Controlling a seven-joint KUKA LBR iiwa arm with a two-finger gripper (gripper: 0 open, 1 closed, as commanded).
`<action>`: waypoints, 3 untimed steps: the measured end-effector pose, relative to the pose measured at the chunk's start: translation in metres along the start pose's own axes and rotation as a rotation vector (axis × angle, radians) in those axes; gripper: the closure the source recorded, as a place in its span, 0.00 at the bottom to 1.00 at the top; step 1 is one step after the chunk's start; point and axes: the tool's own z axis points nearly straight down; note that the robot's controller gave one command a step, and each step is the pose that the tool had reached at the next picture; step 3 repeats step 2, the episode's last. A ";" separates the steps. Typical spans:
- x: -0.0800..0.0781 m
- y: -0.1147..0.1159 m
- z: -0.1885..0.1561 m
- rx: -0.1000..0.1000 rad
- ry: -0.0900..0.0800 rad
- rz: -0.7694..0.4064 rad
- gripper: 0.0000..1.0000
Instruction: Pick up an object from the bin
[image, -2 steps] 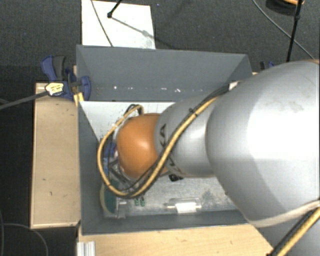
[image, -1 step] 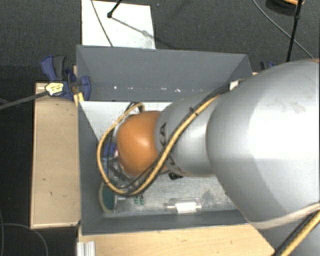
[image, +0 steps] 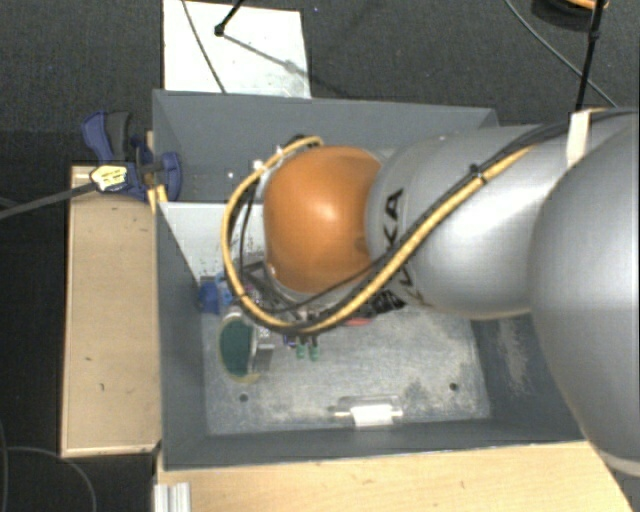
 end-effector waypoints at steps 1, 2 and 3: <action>-0.014 -0.035 -0.063 0.002 0.002 -0.487 1.00; 0.003 -0.018 -0.069 0.000 0.008 -0.520 1.00; 0.003 -0.018 -0.069 0.000 0.008 -0.520 1.00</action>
Offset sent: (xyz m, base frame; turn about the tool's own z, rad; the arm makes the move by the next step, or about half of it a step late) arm 0.0115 -0.0347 0.0614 -0.4899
